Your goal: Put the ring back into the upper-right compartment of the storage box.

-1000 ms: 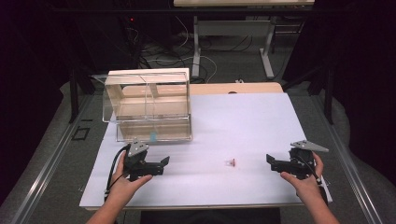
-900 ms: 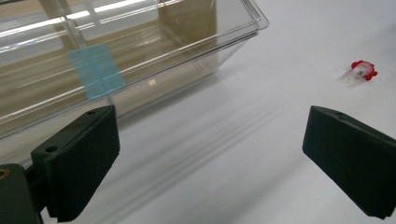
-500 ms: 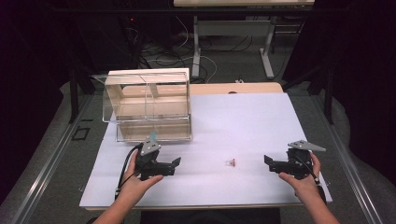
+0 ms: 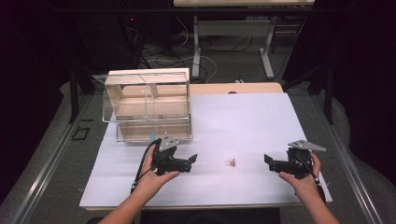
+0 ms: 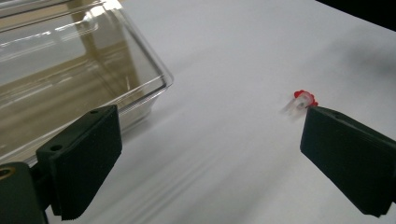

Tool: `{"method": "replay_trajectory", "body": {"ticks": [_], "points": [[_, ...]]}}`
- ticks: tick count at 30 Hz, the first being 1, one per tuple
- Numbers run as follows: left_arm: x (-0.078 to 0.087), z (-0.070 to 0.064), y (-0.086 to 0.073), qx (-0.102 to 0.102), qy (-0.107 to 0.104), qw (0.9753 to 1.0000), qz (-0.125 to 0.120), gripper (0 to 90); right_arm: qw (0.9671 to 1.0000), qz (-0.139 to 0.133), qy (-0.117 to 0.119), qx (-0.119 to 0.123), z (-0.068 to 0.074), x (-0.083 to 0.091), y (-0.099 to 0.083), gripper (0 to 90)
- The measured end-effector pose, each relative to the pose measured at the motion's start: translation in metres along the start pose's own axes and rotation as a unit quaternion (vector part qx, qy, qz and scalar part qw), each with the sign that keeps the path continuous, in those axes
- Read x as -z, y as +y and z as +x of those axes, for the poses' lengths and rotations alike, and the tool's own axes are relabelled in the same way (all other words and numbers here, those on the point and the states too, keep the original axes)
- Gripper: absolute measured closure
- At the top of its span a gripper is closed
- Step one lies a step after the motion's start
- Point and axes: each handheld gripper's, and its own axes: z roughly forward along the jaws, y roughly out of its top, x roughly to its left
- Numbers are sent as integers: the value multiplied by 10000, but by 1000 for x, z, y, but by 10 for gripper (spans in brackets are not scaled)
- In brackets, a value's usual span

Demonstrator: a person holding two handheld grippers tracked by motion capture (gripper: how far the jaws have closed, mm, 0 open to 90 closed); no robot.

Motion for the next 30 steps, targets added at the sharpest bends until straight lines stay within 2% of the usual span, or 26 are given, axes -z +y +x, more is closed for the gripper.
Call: {"method": "replay_trajectory", "body": {"ticks": [9,11,14,22,23,24,25,27,30], "points": [[-20,-17,13,-129,-172,9998,27,69,10000,5,9,-42,-1,1,0,0],[-24,-21,16,-223,-180,9996,43,74,10000,12,-6,-64,-1,0,0,0],[-30,-27,20,-228,-241,9994,65,79,10000,-1,17,3,-1,0,1,0],[-47,-41,32,-402,-355,9985,129,92,10000,-34,15,29,-2,1,1,0],[-50,-43,34,-350,-381,9986,117,97,10000,-32,22,15,-2,1,1,0],[-53,-44,35,-391,-366,9984,176,97,10000,-32,22,15,-2,1,1,0],[-57,-46,36,-283,-410,9986,168,97,10000,-31,12,19,-2,1,1,0],[-62,-49,38,-206,-474,9984,230,100,10000,-36,25,14,-2,1,1,0],[-70,-53,39,-233,-512,9981,267,123,10000,-35,17,7,-2,1,1,0]]}}
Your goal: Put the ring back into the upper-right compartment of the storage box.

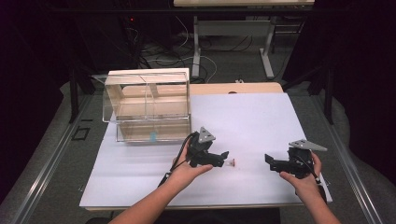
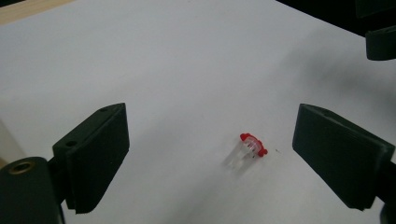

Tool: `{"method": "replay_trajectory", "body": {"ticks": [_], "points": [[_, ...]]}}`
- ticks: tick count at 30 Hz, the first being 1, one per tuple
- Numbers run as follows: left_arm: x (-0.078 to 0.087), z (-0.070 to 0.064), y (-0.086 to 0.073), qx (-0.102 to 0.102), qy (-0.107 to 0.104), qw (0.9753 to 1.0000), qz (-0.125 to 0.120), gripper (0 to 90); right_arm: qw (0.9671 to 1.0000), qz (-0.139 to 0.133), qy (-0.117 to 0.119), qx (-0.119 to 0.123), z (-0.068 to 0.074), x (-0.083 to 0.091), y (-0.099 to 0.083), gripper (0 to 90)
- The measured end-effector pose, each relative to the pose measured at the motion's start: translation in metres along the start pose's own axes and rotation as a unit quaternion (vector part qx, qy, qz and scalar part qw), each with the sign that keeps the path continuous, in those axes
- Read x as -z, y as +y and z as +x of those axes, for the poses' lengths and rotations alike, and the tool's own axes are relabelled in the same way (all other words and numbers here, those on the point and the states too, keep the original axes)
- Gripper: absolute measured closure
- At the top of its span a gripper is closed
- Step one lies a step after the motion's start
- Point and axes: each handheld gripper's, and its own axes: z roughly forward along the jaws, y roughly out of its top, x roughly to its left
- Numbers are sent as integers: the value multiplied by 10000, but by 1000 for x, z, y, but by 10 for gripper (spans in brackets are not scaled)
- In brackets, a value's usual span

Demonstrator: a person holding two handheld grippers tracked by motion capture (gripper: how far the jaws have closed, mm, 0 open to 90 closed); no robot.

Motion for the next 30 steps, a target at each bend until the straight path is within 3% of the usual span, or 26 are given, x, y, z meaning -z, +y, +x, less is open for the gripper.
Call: {"method": "replay_trajectory", "body": {"ticks": [7,9,16,18,30], "points": [[-17,-6,0,-29,33,10000,16,162,10000,9,27,4,0,0,0,0],[-19,-5,0,-64,-64,9999,144,163,10000,18,20,5,0,0,0,0],[-36,-10,-1,-315,-330,9988,200,170,10000,36,43,-44,-1,-1,0,0],[-40,-9,-1,-261,-469,9983,228,190,10000,42,36,-37,-2,-1,0,0],[-54,-8,-5,-64,-632,9964,570,277,9999,72,47,-100,-2,-2,-1,0]]}}
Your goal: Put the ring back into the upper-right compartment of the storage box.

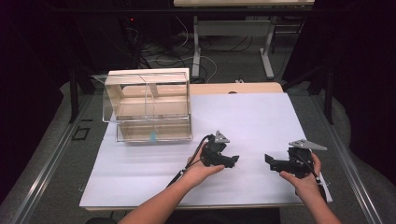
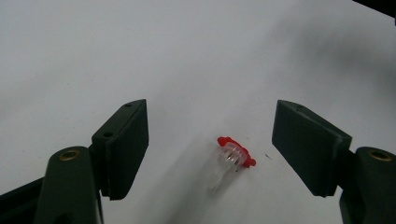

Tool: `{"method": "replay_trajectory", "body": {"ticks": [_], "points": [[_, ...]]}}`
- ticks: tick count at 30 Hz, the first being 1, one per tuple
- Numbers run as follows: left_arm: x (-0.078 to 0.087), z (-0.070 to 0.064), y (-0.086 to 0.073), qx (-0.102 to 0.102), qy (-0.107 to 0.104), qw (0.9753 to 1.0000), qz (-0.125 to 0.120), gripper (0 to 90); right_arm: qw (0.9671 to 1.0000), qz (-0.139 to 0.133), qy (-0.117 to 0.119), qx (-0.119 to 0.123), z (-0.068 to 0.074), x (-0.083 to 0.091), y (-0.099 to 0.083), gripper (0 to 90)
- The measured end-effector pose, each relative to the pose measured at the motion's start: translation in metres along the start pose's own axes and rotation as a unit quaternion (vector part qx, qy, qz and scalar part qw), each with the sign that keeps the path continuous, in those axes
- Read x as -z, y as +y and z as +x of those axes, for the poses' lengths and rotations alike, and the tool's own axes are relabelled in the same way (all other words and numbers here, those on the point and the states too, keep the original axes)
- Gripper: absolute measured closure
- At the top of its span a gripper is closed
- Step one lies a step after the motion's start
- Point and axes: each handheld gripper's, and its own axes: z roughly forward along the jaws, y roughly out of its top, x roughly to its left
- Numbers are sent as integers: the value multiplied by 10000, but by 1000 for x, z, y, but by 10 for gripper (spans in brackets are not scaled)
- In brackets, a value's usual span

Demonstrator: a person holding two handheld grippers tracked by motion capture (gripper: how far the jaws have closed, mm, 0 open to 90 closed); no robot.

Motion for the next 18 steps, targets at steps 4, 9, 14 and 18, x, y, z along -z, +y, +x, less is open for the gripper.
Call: {"method": "replay_trajectory", "body": {"ticks": [4,9,14,18], "points": [[-6,-3,-1,-16,-1,9999,161,288,10000,9,-6,-8,-1,-1,0,0],[-13,-5,-3,55,69,9995,295,331,10000,12,5,-4,-1,0,0,0],[-17,-6,-4,-37,109,9993,353,362,10000,20,20,1,-2,-1,0,0],[-19,-7,-5,-66,78,9990,438,386,10000,20,19,12,-2,-1,0,0]]}}
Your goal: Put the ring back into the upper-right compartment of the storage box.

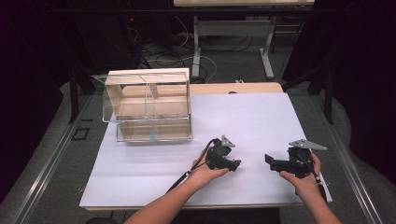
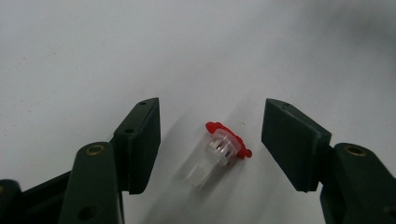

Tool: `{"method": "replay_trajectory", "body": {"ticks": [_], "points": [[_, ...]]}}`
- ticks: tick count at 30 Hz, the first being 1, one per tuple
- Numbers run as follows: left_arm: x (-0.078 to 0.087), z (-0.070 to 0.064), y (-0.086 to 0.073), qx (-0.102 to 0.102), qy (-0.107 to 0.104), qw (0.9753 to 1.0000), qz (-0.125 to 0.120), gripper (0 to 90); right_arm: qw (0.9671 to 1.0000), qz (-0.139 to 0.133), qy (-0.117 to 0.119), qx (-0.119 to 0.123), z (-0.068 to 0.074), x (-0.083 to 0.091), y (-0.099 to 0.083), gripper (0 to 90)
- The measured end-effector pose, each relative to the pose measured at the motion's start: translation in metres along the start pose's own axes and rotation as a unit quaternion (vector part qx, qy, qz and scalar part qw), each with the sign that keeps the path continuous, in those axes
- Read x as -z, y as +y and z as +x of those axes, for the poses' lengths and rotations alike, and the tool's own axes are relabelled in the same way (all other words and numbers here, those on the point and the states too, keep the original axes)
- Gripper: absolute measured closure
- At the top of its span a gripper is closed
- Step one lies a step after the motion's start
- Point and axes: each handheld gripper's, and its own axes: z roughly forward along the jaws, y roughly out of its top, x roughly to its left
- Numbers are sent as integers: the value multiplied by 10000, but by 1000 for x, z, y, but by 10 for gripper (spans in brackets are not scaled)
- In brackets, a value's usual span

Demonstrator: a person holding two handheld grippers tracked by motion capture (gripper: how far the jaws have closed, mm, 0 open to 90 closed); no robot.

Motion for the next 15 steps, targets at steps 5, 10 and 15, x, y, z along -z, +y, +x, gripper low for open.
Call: {"method": "replay_trajectory", "body": {"ticks": [5,10,15], "points": [[-2,-2,-1,-16,-37,10000,82,432,10000,-24,-20,-27,0,-1,0,0],[-3,-4,-2,-47,-1,9998,168,482,10000,-4,-10,-27,0,-1,0,0],[-4,-6,-2,-107,81,9998,156,530,10000,13,12,-26,0,-1,0,0]]}}
